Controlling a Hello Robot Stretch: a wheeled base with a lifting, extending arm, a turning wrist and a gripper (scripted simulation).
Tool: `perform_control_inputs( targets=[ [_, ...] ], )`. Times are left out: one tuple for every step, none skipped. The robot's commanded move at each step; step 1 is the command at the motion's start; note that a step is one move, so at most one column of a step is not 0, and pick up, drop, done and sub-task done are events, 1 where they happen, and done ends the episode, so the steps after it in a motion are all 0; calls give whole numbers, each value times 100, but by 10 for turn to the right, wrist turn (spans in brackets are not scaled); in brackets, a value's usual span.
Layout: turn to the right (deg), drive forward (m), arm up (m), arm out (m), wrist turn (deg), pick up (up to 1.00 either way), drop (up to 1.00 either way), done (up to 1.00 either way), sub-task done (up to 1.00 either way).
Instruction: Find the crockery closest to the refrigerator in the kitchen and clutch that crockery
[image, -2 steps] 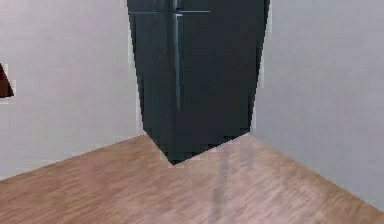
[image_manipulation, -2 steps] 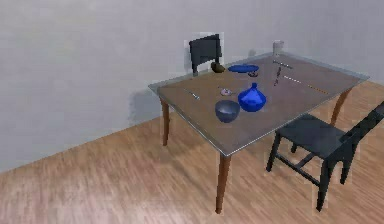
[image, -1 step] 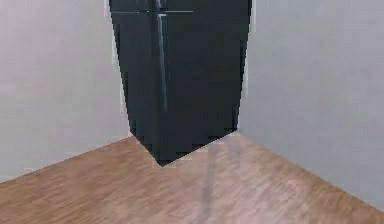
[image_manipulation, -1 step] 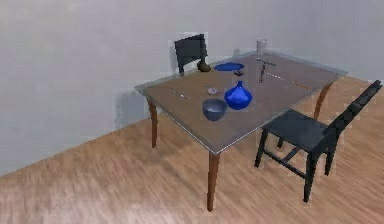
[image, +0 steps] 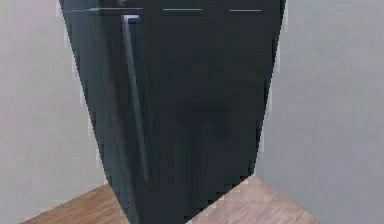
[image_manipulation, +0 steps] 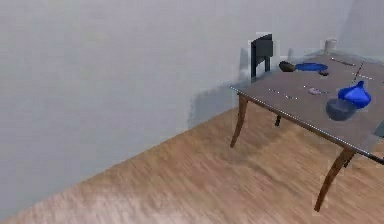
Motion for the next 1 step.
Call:
perform_control_inputs(
  targets=[
    [450, 0, 0, 0, 0, 0, 0, 0, 0]
  ],
)
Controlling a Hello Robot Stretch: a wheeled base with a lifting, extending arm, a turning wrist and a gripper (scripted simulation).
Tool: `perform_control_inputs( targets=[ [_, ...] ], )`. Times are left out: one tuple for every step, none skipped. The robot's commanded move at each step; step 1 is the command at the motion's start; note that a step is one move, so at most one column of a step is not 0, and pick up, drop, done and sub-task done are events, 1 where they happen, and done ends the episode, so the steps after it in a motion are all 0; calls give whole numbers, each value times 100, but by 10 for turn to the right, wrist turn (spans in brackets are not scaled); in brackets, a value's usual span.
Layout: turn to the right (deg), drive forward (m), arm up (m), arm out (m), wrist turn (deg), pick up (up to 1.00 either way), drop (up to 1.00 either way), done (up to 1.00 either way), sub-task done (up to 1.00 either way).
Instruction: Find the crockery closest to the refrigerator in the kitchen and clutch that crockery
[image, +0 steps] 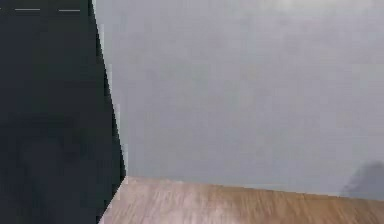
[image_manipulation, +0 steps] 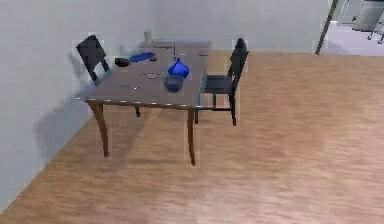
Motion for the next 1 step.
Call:
perform_control_inputs(
  targets=[
    [450, 0, 0, 0, 0, 0, 0, 0, 0]
  ],
)
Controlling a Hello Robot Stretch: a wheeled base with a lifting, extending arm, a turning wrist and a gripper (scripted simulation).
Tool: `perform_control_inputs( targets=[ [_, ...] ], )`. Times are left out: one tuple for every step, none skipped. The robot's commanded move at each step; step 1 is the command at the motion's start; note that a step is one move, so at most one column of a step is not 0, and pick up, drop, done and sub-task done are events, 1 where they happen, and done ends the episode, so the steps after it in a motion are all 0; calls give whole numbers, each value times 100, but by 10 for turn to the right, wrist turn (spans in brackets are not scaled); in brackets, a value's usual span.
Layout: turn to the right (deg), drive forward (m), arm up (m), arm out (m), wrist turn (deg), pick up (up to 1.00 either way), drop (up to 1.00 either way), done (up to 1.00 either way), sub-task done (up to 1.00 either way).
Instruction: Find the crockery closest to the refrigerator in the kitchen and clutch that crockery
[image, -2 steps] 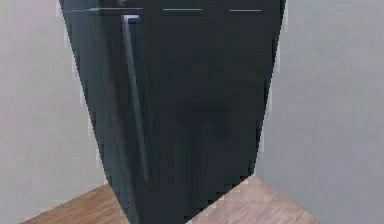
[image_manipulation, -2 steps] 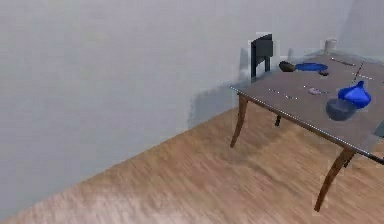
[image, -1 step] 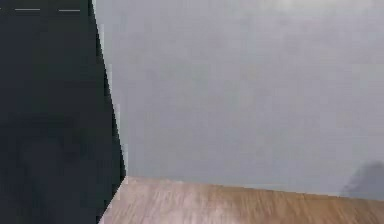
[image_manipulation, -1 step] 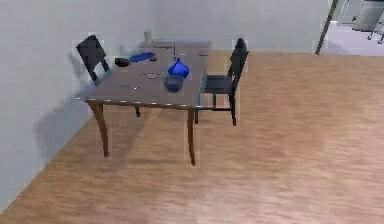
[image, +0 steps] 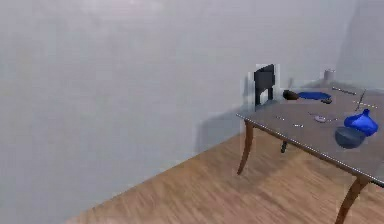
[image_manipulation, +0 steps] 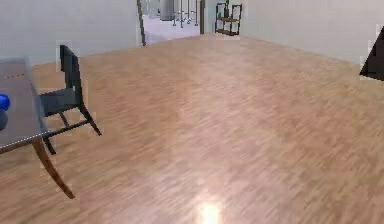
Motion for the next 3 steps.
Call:
perform_control_inputs(
  targets=[
    [450, 0, 0, 0, 0, 0, 0, 0, 0],
    [60, 0, 0, 0, 0, 0, 0, 0, 0],
    [0, 70, 0, 0, 0, 0, 0, 0, 0]
  ],
)
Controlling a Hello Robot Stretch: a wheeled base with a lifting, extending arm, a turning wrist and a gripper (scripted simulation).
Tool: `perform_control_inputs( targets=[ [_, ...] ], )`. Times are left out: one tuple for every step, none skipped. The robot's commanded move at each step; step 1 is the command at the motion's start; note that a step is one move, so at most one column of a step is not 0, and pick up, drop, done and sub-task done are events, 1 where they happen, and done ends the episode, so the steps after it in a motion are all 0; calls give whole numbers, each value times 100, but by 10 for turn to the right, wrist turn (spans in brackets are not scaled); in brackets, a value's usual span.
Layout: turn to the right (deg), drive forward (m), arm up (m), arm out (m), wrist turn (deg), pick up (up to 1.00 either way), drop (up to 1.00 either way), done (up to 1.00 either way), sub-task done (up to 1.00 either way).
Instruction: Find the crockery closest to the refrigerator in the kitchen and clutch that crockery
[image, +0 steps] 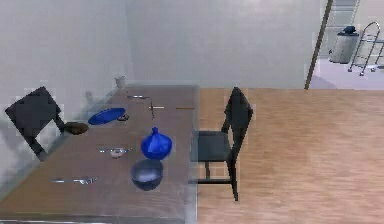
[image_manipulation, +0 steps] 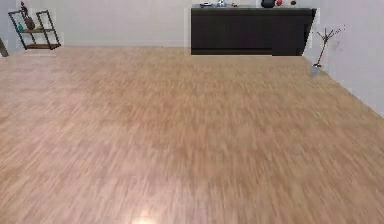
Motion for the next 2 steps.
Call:
perform_control_inputs(
  targets=[
    [-450, 0, 0, 0, 0, 0, 0, 0, 0],
    [-450, 0, 0, 0, 0, 0, 0, 0, 0]
  ],
)
